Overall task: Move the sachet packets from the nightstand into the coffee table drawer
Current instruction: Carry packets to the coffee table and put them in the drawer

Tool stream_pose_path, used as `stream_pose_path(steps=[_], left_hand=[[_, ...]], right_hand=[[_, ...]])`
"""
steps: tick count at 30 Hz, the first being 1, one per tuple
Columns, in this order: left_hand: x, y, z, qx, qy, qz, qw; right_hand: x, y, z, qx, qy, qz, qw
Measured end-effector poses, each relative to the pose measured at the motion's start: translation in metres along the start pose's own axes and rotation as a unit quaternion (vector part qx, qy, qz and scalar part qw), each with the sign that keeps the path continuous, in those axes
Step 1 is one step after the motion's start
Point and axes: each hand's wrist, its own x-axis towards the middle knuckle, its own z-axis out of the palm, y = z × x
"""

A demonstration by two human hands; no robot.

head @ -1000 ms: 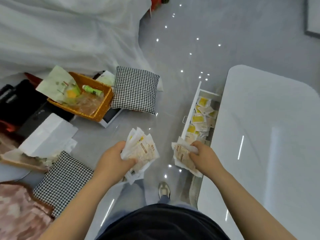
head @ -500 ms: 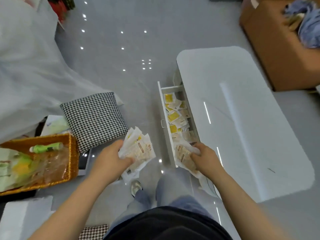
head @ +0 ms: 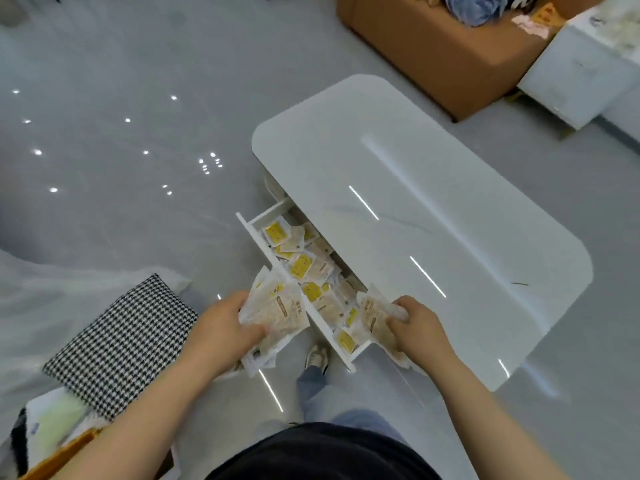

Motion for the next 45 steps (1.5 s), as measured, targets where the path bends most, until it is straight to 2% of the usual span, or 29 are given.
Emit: stream_pose_path(steps=[10, 13, 15, 20, 26, 31, 36, 41, 45], left_hand=[[0.093, 0.048, -0.011, 0.073, -0.046, 0.049, 0.995], [0.113, 0.054, -0.016, 0.089, -0.058, 0.062, 0.992], [0.128, 0.055, -0.021, 0.097, -0.070, 0.069, 0.990], [0.176, 0.058, -0.033, 0.122, -0.108, 0.090, 0.982], [0.235, 0.068, -0.047, 0.168, -0.166, 0.116, 0.965], [0.282, 0.078, -0.055, 0.246, -0.193, 0.130, 0.941], [0.318, 0.084, -0.061, 0.301, -0.193, 0.189, 0.915], [0.343, 0.081, -0.052, 0.228, -0.242, 0.215, 0.918], [0.340, 0.078, -0.045, 0.224, -0.244, 0.248, 0.910]], right_hand=[[0.044, -0.009, -0.007, 0.067, 0.001, 0.059, 0.996], [0.056, -0.019, -0.002, 0.109, -0.043, 0.053, 0.992], [0.063, -0.022, 0.002, 0.092, -0.064, 0.054, 0.992], [0.068, -0.031, 0.010, 0.069, -0.033, 0.107, 0.991], [0.067, -0.059, 0.028, 0.106, 0.011, 0.173, 0.979], [0.077, -0.087, 0.035, 0.130, 0.039, 0.183, 0.974], [0.086, -0.105, 0.038, 0.150, 0.060, 0.206, 0.965], [0.086, -0.110, 0.041, 0.179, 0.086, 0.241, 0.950], [0.082, -0.115, 0.045, 0.183, 0.084, 0.259, 0.945]])
